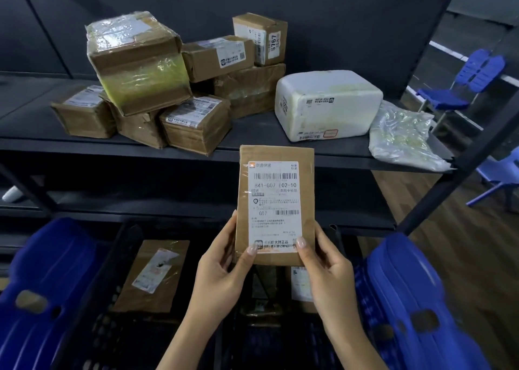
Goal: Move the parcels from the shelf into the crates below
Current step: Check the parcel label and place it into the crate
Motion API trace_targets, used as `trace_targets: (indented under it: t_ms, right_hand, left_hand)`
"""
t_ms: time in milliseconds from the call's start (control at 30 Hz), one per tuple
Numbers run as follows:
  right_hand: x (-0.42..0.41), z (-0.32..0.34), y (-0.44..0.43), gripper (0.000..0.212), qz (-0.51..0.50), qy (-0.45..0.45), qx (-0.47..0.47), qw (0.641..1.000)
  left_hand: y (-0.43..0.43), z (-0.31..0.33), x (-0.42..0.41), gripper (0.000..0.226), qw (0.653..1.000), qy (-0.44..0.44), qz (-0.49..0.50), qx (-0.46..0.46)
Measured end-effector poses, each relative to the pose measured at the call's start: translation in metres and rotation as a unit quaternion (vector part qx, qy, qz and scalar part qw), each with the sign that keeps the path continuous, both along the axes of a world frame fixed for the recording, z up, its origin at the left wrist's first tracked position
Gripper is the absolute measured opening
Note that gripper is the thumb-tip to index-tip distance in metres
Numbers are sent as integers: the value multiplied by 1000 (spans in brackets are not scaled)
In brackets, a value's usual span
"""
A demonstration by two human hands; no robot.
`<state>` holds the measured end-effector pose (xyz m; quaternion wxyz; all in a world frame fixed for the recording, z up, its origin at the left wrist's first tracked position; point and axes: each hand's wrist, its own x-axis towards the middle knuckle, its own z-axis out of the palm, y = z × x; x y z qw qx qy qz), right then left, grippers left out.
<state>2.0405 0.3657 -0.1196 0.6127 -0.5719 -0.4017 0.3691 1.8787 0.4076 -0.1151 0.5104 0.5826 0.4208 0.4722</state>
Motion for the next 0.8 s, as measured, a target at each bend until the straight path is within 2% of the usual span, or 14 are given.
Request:
trace_targets:
  t_ms: [167, 433, 600, 800]
  right_hand:
    - [4, -2, -1, 55, 21, -21, -9, 1000]
    - [-26, -8, 6, 57, 46, -25, -23, 998]
    - [-41, -18, 6, 54, 45, -20, -41, 998]
    - [-31, -54, -22, 43, 13, -26, -100, 995]
  left_hand:
    - [-6, -2, 2, 68, 999, -8, 30, -6]
    - [-2, -7, -26, 63, 998, 5, 68, -16]
    - [5, -16, -47, 61, 998, 23, 39, -36]
    - [-7, -61, -39, 50, 993, 52, -21, -106]
